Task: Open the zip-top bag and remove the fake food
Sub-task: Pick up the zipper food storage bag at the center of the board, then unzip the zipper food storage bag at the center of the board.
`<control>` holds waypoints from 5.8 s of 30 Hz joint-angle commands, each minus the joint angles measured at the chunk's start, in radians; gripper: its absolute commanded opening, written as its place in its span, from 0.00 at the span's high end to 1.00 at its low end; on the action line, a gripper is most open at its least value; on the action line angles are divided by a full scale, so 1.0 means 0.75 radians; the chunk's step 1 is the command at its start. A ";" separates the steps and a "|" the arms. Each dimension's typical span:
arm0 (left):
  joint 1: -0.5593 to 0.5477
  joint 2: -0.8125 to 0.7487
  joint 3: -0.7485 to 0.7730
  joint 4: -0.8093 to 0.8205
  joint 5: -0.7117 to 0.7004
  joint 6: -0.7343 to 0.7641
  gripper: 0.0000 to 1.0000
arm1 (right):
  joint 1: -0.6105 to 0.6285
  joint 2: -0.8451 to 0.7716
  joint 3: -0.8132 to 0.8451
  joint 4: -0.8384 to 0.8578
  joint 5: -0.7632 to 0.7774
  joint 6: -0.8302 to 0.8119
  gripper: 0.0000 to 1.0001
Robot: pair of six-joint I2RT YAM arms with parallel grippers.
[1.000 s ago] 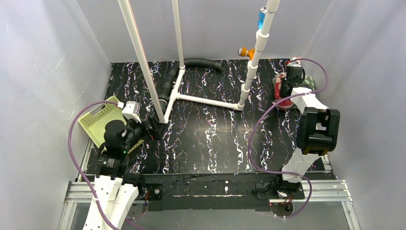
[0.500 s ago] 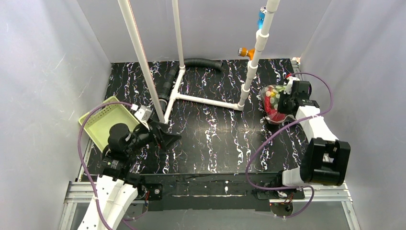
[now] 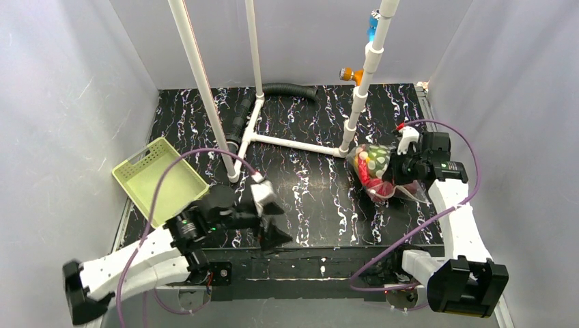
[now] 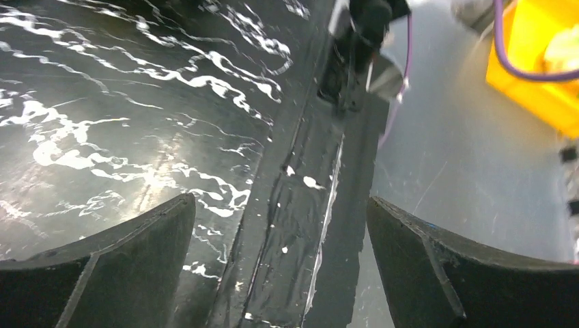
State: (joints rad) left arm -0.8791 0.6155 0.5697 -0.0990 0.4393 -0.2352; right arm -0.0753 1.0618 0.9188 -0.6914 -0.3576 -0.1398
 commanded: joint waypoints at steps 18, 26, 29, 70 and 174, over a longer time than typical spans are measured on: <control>-0.816 0.812 -0.030 1.026 -1.068 1.119 0.02 | 0.610 -0.060 0.072 -0.454 -0.499 -0.510 0.99; -0.813 0.963 -0.029 1.138 -1.061 1.157 0.02 | 0.702 0.107 0.222 -0.547 -0.639 -0.639 0.99; -0.791 1.032 -0.016 1.195 -1.082 1.170 0.02 | 0.704 0.185 0.296 -0.666 -0.719 -0.749 0.99; -0.553 0.920 -0.003 1.095 -0.914 0.279 0.88 | 0.704 -0.076 0.066 -0.441 -0.423 -1.138 0.33; -0.296 0.633 -0.043 1.072 -0.465 0.269 1.00 | 0.656 0.141 0.506 -0.761 -0.735 -1.098 0.47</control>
State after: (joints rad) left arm -1.1057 1.0801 0.4538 0.7643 0.0929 0.0051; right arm 0.3626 1.1515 1.2407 -1.1641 -0.8246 -0.8803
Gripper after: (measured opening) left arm 0.086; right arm 0.404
